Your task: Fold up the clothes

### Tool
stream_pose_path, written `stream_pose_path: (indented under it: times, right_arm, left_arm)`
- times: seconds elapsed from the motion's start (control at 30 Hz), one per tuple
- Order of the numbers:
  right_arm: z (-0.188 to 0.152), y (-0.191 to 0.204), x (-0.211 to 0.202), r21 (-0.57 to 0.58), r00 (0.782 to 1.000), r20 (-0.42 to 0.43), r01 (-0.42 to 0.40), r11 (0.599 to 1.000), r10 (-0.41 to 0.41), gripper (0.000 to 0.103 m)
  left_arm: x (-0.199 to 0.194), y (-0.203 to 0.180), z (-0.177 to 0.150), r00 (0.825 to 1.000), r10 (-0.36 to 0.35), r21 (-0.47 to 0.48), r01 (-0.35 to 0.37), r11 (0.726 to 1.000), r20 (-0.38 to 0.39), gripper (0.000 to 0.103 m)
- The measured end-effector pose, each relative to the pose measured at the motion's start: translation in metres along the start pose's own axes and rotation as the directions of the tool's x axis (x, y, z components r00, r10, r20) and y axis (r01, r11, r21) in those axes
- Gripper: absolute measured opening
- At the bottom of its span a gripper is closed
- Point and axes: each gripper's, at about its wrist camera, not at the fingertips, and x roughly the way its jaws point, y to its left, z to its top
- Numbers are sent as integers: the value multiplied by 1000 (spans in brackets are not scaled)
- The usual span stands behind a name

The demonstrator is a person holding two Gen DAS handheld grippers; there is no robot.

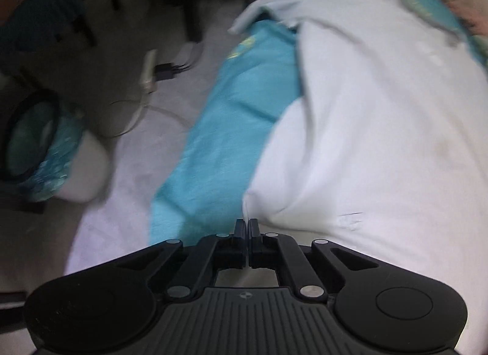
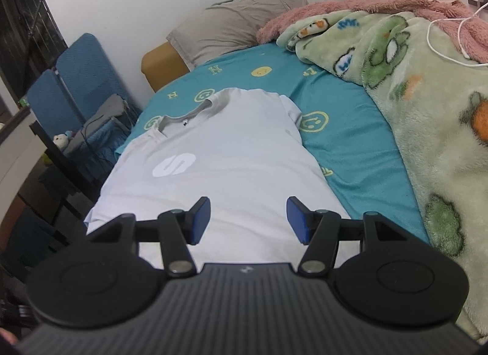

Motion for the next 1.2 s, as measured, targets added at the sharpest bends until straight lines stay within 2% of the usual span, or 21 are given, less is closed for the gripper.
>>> stream_pose_path:
  times: [0.07, 0.13, 0.17, 0.2, 0.27, 0.3, 0.4, 0.47, 0.53, 0.67, 0.73, 0.77, 0.83, 0.93, 1.0, 1.13, 1.2]
  right_arm:
    - [1, 1, 1, -3, 1000, 1, 1, 1000, -1, 59]
    - [2, 2, 0, -8, 1000, 11, 0, 1000, 0, 59]
    - [3, 2, -1, -11, 1000, 16, 0, 1000, 0, 59]
    - [3, 3, -2, -13, 1000, 21, 0, 1000, 0, 59]
    - [5, 4, -3, -18, 1000, 30, 0, 1000, 1, 59]
    - [6, 5, -4, -21, 999, 35, -1, 1000, 1, 59]
    - [8, 7, -6, -28, 999, 50, -1, 1000, 3, 59]
    - [9, 7, -5, -33, 999, 53, 0, 999, 1, 59]
    - [10, 7, -4, -36, 999, 52, 0, 999, 2, 59]
    - [14, 9, -3, -48, 998, 63, -2, 999, 5, 59]
    - [15, 11, -4, -78, 996, 84, 12, 997, -6, 81]
    - [16, 12, -5, -91, 995, 97, 15, 996, -6, 85]
    - [18, 14, -5, -111, 994, 108, 15, 994, -3, 88]
    - [21, 15, 0, -123, 995, 96, 7, 992, 5, 89]
    - [23, 13, 3, -115, 996, 92, 5, 993, 6, 89]
    - [34, 4, 14, -59, 995, 92, -26, 998, 31, 89]
    - [42, -2, 22, -11, 994, 91, -57, 998, 58, 89]
  left_arm:
    - [-4, -9, -1, 999, 25, 31, -25, 999, 20, 2]
    - [-12, -10, 0, 999, 27, 38, -29, 999, 48, 11]
    - [-17, -11, 2, 998, 20, 39, -23, 999, 62, 22]
    - [-21, -13, 3, 997, 10, 40, -13, 999, 77, 36]
    - [-30, -17, 7, 994, -6, 50, 0, 999, 113, 51]
    - [-34, -20, 9, 990, -11, 64, 3, 998, 137, 58]
    - [-55, -39, 11, 972, -48, 113, 22, 993, 232, 66]
    - [-72, -60, 5, 947, -64, 152, 17, 988, 314, 67]
    - [-89, -82, -2, 915, -95, 193, 19, 981, 391, 67]
    - [-115, -122, -10, 867, -231, 230, 140, 963, 442, 71]
    - [-118, -141, -9, 839, -278, 276, 161, 948, 467, 78]
    - [-113, -151, -9, 832, -290, 299, 158, 941, 474, 84]
    - [-107, -170, -11, 821, -310, 347, 147, 926, 479, 89]
    - [-86, -180, -15, 798, -353, 381, 169, 909, 488, 101]
    - [-63, -181, -18, 787, -372, 392, 181, 902, 492, 103]
    - [-14, -162, -15, 786, -378, 377, 200, 904, 489, 103]
    - [-3, -156, -14, 788, -382, 353, 224, 908, 482, 103]
